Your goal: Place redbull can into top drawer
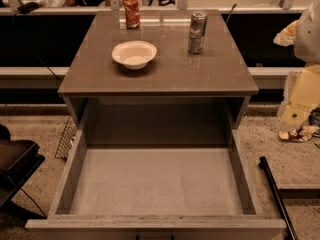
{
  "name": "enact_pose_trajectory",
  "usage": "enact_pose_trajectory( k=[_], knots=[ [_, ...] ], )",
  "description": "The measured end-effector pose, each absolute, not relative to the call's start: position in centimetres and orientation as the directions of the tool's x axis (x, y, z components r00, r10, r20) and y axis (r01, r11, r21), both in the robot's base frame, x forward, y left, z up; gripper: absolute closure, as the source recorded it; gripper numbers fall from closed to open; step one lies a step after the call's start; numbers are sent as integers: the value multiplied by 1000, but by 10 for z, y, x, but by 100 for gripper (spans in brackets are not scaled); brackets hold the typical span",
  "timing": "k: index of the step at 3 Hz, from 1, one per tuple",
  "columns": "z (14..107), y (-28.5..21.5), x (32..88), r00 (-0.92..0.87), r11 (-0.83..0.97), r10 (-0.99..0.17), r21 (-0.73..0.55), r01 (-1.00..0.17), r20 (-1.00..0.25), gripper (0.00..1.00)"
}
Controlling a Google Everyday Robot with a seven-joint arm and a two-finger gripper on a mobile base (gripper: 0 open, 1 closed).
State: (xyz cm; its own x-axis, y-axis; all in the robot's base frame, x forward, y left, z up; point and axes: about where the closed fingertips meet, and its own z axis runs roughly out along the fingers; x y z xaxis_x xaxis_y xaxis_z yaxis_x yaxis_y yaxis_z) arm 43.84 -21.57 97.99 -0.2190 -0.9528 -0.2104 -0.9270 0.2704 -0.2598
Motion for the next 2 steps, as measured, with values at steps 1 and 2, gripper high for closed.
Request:
enact_pose_trajectory(
  k=[1, 2],
  knots=[
    [980, -216, 438, -219, 270, -953, -260, -927, -210, 0],
    [982, -217, 454, -264, 338, -926, -284, -897, -269, 0]
  ],
)
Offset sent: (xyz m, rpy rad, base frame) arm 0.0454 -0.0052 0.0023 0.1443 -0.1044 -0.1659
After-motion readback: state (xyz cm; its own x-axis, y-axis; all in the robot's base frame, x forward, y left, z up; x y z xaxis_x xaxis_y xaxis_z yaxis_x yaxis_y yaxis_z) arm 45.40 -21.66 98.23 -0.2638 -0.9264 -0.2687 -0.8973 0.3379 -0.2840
